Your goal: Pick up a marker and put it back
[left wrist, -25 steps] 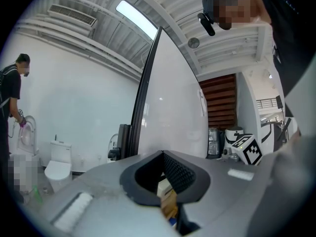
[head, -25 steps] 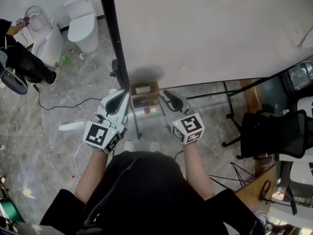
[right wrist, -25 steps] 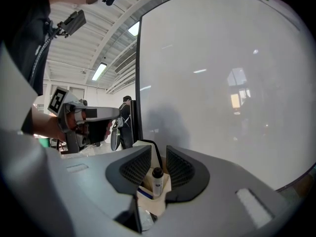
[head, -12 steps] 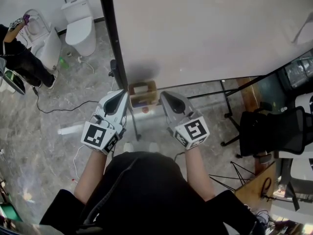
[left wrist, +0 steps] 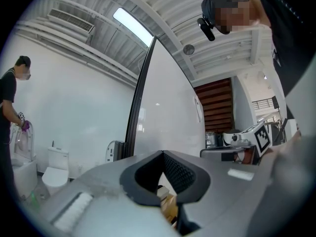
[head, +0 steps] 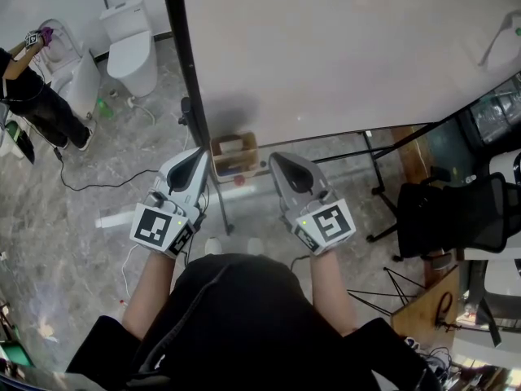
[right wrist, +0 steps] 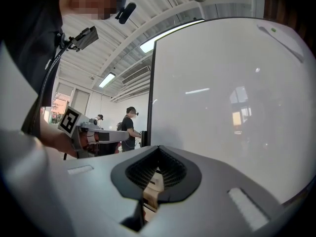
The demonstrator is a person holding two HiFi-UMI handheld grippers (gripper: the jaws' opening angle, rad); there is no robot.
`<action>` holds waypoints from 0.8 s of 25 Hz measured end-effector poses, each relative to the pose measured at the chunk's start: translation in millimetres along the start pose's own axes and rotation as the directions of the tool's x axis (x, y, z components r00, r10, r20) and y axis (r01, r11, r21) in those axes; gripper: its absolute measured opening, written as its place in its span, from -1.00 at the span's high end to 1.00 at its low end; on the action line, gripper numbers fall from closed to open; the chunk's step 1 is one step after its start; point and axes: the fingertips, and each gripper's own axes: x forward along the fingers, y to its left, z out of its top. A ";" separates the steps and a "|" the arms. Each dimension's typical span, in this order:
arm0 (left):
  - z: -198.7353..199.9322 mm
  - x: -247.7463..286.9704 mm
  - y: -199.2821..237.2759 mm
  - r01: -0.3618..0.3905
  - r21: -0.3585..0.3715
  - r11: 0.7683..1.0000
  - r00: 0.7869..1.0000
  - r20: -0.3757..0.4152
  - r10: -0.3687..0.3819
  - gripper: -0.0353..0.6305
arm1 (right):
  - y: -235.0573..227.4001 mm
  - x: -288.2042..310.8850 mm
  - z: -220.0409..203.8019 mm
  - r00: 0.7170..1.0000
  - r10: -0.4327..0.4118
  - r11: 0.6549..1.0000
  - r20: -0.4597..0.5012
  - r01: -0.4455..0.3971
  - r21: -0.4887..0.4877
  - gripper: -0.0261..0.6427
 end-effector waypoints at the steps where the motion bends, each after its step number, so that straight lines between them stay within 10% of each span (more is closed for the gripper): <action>1: 1.1 -1.3 -0.9 0.000 0.002 1.000 1.000 0.002 0.000 0.88 | 0.4 -2.1 1.7 1.000 -0.002 1.000 0.003 0.002 -0.002 0.89; 20: -2.1 -19.1 -9.3 -0.012 0.001 1.000 1.000 -0.010 0.012 0.88 | 11.3 -16.1 5.7 1.000 -0.004 1.000 0.006 0.004 0.005 0.89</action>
